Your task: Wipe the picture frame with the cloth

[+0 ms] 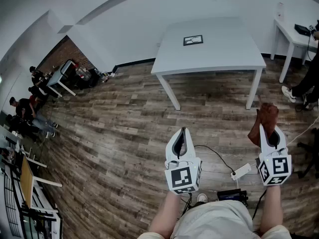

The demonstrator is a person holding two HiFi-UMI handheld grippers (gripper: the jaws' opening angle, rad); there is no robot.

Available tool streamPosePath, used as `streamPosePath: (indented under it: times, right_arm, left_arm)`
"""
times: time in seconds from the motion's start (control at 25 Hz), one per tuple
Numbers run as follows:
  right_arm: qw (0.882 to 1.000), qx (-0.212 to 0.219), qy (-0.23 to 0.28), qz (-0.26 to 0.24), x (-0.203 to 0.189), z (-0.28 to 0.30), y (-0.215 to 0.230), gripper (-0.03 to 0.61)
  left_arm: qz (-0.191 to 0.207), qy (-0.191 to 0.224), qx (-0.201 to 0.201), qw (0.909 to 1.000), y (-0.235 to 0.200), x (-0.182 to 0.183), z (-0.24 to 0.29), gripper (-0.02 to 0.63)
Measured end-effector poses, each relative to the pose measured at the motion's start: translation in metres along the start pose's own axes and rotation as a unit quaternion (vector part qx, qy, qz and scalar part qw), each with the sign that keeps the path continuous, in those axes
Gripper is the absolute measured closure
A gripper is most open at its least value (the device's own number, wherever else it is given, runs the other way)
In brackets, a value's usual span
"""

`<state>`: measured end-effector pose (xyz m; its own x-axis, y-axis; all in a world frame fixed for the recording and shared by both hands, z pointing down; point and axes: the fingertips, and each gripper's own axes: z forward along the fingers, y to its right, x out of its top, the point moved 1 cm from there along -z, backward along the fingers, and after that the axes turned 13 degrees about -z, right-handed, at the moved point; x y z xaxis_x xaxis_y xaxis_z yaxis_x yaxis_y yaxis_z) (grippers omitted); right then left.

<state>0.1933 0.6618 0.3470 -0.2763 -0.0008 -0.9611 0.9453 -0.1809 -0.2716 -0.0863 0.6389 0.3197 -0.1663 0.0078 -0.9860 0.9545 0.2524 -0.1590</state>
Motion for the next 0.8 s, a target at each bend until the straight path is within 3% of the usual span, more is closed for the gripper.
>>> streamPosePath:
  times: [0.8]
  right_arm:
    - [0.999, 0.028, 0.0, 0.026, -0.031, 0.025, 0.038, 0.486]
  left_arm:
    - [-0.016, -0.004, 0.019, 0.9997, 0.036, -0.024, 0.029, 0.612]
